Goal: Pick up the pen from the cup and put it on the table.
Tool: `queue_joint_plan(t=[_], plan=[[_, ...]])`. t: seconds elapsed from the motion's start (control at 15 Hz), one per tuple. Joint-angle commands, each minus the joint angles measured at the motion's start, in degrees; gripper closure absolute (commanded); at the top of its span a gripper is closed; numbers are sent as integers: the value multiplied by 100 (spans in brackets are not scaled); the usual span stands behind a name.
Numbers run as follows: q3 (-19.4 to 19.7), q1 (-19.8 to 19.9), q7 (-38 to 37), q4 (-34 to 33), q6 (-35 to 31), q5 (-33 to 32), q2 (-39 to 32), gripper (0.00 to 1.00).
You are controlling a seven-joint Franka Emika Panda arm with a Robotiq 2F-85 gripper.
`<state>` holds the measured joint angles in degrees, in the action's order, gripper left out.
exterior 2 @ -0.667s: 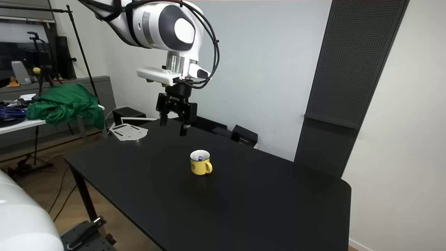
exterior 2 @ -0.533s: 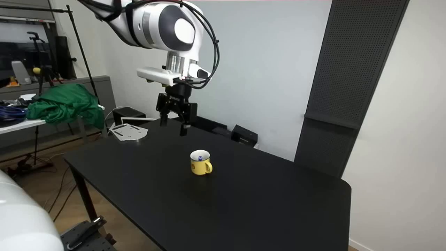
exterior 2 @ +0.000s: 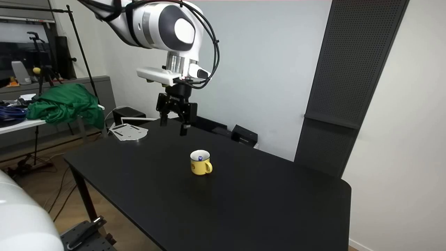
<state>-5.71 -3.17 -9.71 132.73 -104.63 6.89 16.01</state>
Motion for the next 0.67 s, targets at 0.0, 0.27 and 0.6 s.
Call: queue_joint_plan(t=[0.0, 0.27, 0.6], plan=[[15, 0, -19, -7, -103, -57, -19, 0], [-32, 128, -77, -113, -1166, -871, -307, 0], [-69, 125, 54, -428, -2311, -2136, -1131, 0]])
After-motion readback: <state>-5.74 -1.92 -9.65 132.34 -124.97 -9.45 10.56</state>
